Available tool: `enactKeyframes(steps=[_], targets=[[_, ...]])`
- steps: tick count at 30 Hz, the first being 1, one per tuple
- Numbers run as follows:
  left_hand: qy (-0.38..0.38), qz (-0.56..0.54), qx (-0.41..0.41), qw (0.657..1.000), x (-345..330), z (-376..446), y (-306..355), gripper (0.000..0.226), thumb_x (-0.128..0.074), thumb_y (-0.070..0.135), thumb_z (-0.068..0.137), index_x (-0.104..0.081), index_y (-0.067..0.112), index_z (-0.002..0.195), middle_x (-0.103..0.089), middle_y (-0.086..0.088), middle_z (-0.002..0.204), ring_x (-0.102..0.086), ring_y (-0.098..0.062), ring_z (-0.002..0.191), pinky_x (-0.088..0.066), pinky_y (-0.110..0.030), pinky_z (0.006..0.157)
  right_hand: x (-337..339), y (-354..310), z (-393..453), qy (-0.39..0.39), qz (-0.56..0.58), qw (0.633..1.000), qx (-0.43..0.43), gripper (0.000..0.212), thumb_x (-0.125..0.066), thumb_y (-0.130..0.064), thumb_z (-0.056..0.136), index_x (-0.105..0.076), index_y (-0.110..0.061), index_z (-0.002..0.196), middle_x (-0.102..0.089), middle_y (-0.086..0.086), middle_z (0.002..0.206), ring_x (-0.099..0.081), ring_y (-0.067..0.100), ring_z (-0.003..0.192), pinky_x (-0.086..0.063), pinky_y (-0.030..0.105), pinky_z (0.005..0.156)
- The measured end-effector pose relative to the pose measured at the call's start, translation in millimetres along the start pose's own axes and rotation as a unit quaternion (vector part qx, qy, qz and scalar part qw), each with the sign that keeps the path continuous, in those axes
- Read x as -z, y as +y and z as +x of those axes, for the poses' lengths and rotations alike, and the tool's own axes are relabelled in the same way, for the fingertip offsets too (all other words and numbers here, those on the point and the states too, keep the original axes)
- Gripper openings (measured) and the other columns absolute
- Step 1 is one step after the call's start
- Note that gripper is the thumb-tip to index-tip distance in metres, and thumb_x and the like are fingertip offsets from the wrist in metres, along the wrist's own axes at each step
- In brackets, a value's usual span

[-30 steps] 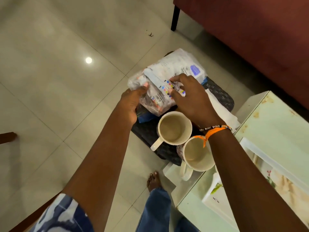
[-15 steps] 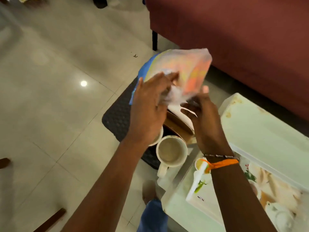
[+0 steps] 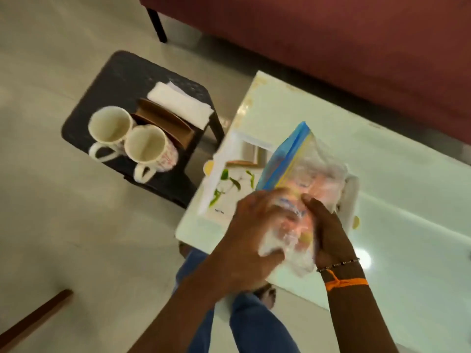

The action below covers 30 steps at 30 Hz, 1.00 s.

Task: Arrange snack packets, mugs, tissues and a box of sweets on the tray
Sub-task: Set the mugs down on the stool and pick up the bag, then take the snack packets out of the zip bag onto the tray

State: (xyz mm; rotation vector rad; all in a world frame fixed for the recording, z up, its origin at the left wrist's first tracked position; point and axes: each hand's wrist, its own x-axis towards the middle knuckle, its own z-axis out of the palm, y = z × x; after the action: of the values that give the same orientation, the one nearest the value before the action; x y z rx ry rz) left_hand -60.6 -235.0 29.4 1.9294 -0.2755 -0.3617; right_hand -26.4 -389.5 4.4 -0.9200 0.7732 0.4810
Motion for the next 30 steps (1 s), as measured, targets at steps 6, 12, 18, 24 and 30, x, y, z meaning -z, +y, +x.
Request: enactKeyframes(steps=[6, 12, 18, 24, 30], targets=[[0.16, -0.28, 0.364, 0.874, -56, 1, -2, 0.022, -0.04, 0.007, 0.094, -0.05, 0.014, 0.113, -0.055, -0.006, 0.107, -0.057, -0.017, 0.081, -0.047, -0.028, 0.067, 79, 21, -33, 0.039, -0.087, 0.994, 0.052, 0.052, -0.06, 0.001, 0.079, -0.045, -0.007, 0.128, -0.056, 0.025, 0.127, -0.057, 0.043, 0.112, -0.044, 0.063, 0.095], [0.083, -0.229, 0.46, 0.854, -72, -21, -29, 0.019, -0.056, 0.019, 0.089, -0.061, 0.018, 0.106, -0.062, -0.003, 0.087, -0.057, -0.016, 0.073, -0.044, -0.025, 0.064, 100, 51, -42, 0.024, -0.144, 0.988, 0.044, 0.061, -0.072, -0.009, 0.07, -0.046, -0.009, 0.125, -0.059, 0.023, 0.123, -0.06, 0.04, 0.109, -0.048, 0.061, 0.092], [0.097, -0.156, 0.326, 0.927, -54, -30, -34, 0.024, -0.057, -0.002, 0.082, -0.058, 0.02, 0.071, -0.053, -0.002, 0.07, -0.049, -0.007, 0.063, -0.042, -0.019, 0.063, 85, 61, -29, -0.041, -0.181, 0.982, 0.046, 0.023, -0.054, -0.023, 0.089, -0.062, -0.007, 0.104, -0.071, 0.016, 0.105, -0.067, 0.026, 0.1, -0.056, 0.042, 0.085], [0.118, -0.152, 0.256, 0.947, -66, -24, 1, 0.02, -0.065, 0.003, 0.077, -0.06, 0.018, 0.064, -0.061, 0.009, 0.054, -0.055, -0.002, 0.055, -0.049, -0.019, 0.055, 66, 43, -44, -0.104, -0.295, 0.946, 0.087, 0.049, -0.047, -0.055, 0.081, -0.042, -0.04, 0.127, -0.055, -0.024, 0.125, -0.048, -0.02, 0.11, -0.039, 0.017, 0.102], [0.118, -0.134, 0.205, 0.962, -94, -27, 41, 0.024, -0.057, 0.016, 0.076, -0.062, -0.003, 0.089, -0.063, -0.033, 0.091, -0.062, -0.043, 0.087, -0.05, -0.058, 0.082, 44, 26, -82, -0.029, -0.397, 0.895, 0.202, 0.025, -0.054, -0.016, 0.089, -0.06, -0.007, 0.111, -0.068, 0.014, 0.099, -0.064, 0.029, 0.096, -0.048, 0.051, 0.094]])
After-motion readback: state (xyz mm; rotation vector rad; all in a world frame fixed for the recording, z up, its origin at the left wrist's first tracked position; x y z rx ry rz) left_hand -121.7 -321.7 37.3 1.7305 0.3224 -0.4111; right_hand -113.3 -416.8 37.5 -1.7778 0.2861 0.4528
